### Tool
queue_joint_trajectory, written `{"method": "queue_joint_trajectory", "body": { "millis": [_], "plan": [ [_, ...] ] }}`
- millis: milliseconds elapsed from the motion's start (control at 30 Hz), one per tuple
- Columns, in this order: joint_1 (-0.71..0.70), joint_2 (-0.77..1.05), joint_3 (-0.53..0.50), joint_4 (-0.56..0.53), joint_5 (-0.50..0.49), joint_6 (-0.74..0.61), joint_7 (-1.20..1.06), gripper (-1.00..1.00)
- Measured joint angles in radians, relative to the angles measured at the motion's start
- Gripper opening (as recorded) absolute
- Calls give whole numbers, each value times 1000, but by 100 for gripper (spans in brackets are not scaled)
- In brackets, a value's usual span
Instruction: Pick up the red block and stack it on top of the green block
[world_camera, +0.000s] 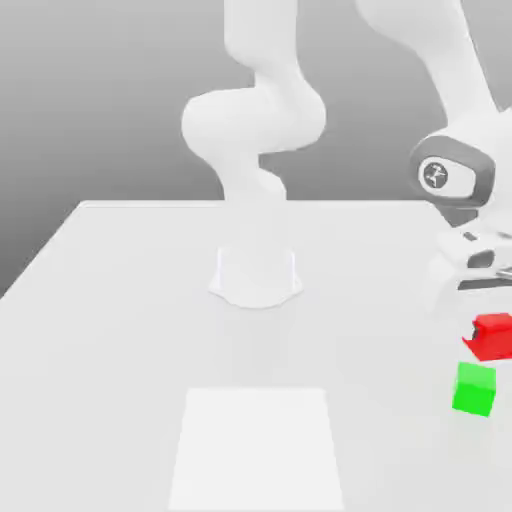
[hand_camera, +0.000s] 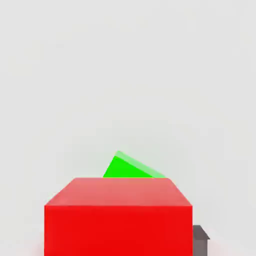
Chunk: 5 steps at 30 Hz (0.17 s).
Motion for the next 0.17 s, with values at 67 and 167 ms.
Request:
{"method": "queue_joint_trajectory", "body": {
  "millis": [67,167],
  "plan": [
    [19,52,-27,2,-45,45,33,-100],
    [25,67,-35,3,-57,57,41,100]
  ]
}}
